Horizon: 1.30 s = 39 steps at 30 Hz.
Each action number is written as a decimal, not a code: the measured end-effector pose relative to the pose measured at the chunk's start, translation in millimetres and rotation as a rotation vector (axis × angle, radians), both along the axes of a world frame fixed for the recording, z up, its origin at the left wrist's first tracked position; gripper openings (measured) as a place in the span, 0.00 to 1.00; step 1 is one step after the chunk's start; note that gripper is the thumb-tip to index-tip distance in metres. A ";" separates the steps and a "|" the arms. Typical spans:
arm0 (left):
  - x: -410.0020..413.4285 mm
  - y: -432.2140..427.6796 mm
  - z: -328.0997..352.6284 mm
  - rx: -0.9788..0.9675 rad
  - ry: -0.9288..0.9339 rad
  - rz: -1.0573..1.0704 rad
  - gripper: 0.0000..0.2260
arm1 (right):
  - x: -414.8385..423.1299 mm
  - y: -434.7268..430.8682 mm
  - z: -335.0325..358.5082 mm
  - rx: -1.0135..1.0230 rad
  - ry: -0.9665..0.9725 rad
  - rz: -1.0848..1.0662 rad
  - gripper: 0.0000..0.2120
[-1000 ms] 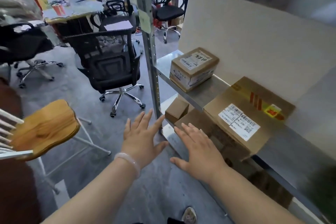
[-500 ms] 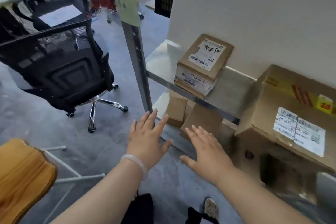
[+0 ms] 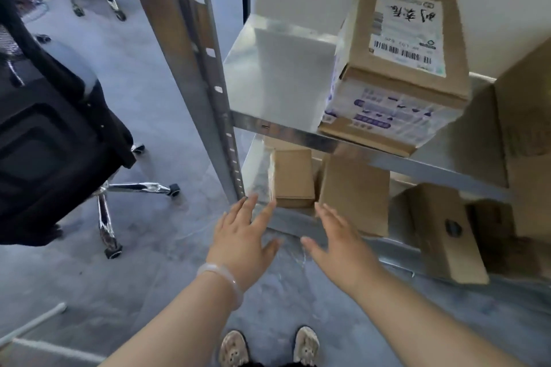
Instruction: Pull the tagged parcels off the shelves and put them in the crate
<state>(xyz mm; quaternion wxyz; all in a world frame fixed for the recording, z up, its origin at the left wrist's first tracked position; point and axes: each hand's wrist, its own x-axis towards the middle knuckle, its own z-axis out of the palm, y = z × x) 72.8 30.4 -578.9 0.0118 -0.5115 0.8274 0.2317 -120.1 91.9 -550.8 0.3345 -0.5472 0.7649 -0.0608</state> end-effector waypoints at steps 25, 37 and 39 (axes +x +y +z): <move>-79.3 -83.5 -141.5 0.307 0.477 0.371 0.31 | -12.0 -139.7 -141.0 0.064 -0.278 -0.558 0.41; -67.0 -55.1 -72.9 0.311 0.294 0.490 0.47 | 23.5 -48.9 -69.9 -0.244 -0.685 -0.583 0.17; -63.2 -47.5 -68.5 0.450 0.416 0.526 0.46 | 27.0 -37.9 -61.5 -0.262 -0.704 -0.537 0.17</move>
